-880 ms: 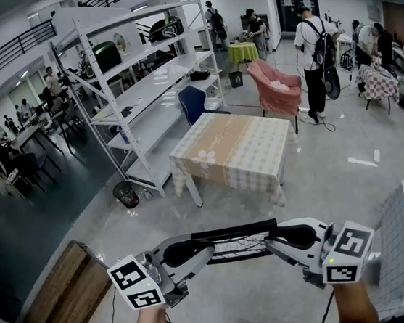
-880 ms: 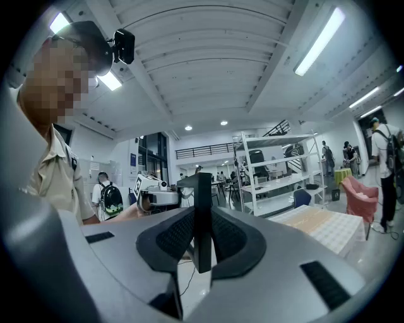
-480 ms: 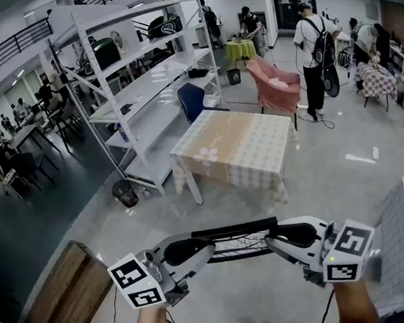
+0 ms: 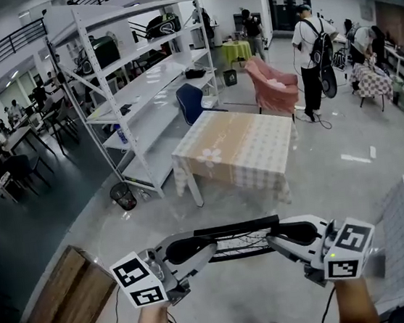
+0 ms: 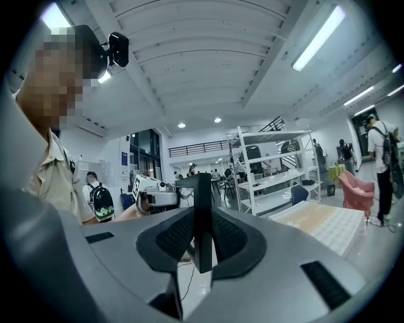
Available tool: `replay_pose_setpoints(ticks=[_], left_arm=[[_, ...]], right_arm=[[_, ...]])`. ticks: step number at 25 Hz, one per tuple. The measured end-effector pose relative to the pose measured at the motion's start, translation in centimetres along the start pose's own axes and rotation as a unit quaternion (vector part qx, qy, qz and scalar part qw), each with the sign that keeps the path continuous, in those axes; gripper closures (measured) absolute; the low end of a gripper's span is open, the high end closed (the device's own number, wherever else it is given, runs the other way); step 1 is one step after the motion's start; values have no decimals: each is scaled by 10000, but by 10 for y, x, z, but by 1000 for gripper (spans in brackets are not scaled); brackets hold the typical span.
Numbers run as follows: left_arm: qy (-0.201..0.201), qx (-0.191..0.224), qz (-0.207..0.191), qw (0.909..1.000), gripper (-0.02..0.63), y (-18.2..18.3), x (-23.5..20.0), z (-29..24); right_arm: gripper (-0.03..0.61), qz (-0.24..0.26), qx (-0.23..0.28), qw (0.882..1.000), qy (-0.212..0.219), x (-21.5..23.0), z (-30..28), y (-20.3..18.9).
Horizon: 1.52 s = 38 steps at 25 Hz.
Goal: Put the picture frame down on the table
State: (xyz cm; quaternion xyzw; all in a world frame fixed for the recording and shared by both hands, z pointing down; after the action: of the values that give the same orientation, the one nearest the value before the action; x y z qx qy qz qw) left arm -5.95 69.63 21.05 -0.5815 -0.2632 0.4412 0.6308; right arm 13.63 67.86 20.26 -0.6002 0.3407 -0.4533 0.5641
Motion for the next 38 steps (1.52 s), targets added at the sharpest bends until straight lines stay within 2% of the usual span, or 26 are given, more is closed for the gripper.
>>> replay_pose_setpoints(ticks=[5, 9, 14, 27, 38], left_arm=[[-108, 30, 48, 9999, 531, 5, -22, 11], [-110, 30, 129, 9999, 531, -1, -43, 4], [-21, -4, 152, 9999, 531, -1, -83, -26], [349, -24, 55, 9994, 531, -13, -175, -142], [426, -64, 127, 9990, 531, -14, -239, -179]], right_arm=[[509, -7, 2, 9999, -122, 1, -22, -1], [509, -19, -44, 9999, -129, 21, -32, -4], [509, -23, -55, 9999, -94, 70, -46, 0], [509, -54, -48, 9996, 288, 231, -48, 17], [509, -151, -76, 9994, 298, 302, -75, 20]])
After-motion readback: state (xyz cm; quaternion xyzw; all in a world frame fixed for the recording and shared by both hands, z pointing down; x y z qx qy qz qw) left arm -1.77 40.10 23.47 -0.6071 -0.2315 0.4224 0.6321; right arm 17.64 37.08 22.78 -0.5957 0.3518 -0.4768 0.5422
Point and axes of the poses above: the fingertips, and each gripper's own axes: z backward along the fingers, x to its right, y out of its top, the point moved 5 cm from there along z, backward along the fingers, and after that the axes turned 10 degrees about x, right-handed, at the moved point
